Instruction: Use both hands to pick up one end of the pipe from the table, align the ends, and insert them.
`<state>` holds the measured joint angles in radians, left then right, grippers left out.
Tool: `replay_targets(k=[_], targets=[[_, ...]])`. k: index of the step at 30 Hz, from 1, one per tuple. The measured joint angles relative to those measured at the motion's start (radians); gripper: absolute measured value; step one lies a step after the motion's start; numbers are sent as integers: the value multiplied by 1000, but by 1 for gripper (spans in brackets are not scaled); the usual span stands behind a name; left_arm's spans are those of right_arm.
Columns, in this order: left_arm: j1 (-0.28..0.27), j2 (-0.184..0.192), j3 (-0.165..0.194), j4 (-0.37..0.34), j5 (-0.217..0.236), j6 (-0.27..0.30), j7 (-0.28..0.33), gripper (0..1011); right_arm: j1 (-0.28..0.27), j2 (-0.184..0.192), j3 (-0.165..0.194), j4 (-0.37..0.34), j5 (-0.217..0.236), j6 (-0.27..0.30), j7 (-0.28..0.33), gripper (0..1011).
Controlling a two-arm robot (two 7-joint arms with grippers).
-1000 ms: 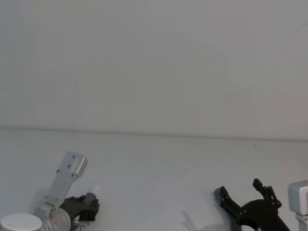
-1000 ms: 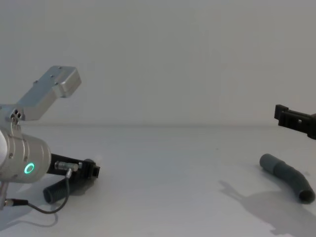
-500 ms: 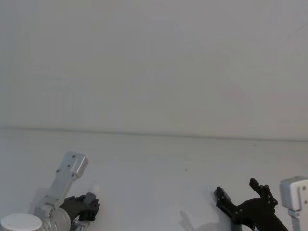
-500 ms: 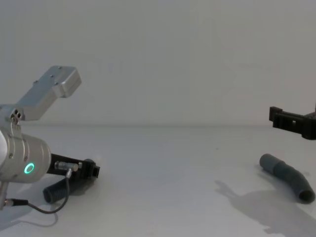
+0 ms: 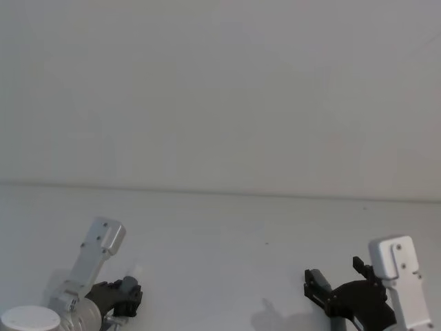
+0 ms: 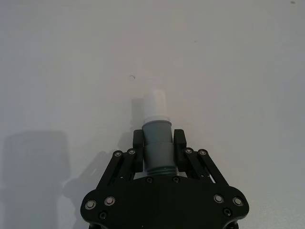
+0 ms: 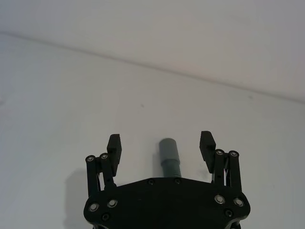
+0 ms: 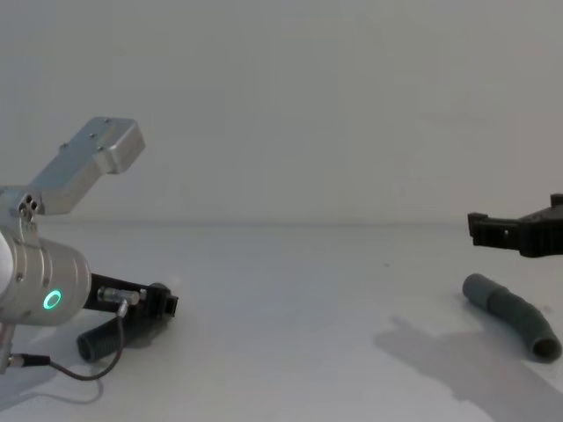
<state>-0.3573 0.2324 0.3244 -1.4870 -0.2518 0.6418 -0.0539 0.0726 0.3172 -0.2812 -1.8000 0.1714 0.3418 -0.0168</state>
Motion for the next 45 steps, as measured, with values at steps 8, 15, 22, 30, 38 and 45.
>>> replay_targets(k=[8, 15, 22, 30, 38, 45], targets=[[0, 0, 0, 0, 0, 0, 0, 340, 50, -42, 3, 30, -15, 138, -44, 1000], [0, 0, 0, 0, 0, 0, 0, 340, 78, -67, 11, 54, -18, 216, -60, 1001], [0, 0, 0, 0, 0, 0, 0, 340, 91, -78, 18, 65, -18, 275, -62, 1000], [0, 0, 0, 0, 0, 0, 0, 340, 99, -86, 25, 73, -17, 319, -59, 1001], [0, 0, 0, 0, 0, 0, 0, 340, 111, -102, 33, 84, -13, 363, -54, 1001], [0, 0, 0, 0, 0, 0, 0, 339, 124, -119, 38, 101, -9, 393, -53, 1001]])
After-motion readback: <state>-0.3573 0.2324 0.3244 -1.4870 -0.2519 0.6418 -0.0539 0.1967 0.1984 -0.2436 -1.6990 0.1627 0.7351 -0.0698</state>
